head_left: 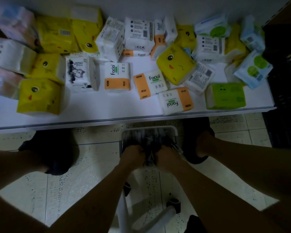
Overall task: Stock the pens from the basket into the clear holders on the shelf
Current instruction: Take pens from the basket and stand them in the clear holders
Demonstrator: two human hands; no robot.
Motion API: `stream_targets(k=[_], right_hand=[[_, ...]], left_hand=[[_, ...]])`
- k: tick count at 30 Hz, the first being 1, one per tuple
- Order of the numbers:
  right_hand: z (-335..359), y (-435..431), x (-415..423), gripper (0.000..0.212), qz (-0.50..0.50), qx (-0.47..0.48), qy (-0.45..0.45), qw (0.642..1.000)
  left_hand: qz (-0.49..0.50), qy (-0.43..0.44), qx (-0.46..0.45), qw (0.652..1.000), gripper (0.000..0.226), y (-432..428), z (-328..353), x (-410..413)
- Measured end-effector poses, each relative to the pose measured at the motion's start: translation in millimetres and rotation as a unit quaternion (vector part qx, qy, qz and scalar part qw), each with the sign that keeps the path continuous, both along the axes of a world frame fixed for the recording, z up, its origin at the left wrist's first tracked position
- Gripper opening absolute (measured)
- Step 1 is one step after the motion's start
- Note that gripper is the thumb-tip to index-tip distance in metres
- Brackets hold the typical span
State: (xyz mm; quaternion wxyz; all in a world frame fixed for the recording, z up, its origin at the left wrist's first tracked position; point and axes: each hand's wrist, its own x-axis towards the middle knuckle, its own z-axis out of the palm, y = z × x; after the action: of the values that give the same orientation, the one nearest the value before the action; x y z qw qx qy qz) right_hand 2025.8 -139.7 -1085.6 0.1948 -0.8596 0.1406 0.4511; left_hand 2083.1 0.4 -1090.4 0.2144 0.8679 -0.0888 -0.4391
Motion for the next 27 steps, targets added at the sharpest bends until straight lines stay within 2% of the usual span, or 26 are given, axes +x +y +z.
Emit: stream_targets(k=[5, 8, 11, 20, 24, 27], right_hand=[[-1.9, 3.9, -3.1, 0.031, 0.024, -0.030, -0.021, 0.999], [-1.1, 8.9, -1.8, 0.035, 0.035, -0.058, -0.043, 0.997], [2.0, 11.8, 3.4, 0.037, 0.032, -0.062, -0.047, 0.996], [21.8, 7.4, 19.0, 0.019, -0.078, -0.068, -0.055, 0.993], [26.6, 0.7, 22.1, 0.022, -0.146, -0.064, -0.058, 0.985], [39.4, -3.4, 20.6, 0.019, -0.216, -0.024, -0.046, 0.975]], left_hand=[[0.077, -0.027, -0.012, 0.997, 0.014, 4.8, 13.5, 2.9], [0.095, -0.014, -0.014, 0.995, 0.026, 10.6, 20.2, 4.2], [0.098, -0.008, -0.012, 0.995, 0.023, 17.7, 29.4, 6.0], [0.134, 0.038, -0.040, 0.989, 0.019, 35.2, 46.1, -1.4], [0.177, 0.067, -0.065, 0.980, 0.013, 38.3, 53.9, -6.0], [0.207, 0.087, -0.086, 0.971, 0.008, 39.3, 63.6, -7.7]])
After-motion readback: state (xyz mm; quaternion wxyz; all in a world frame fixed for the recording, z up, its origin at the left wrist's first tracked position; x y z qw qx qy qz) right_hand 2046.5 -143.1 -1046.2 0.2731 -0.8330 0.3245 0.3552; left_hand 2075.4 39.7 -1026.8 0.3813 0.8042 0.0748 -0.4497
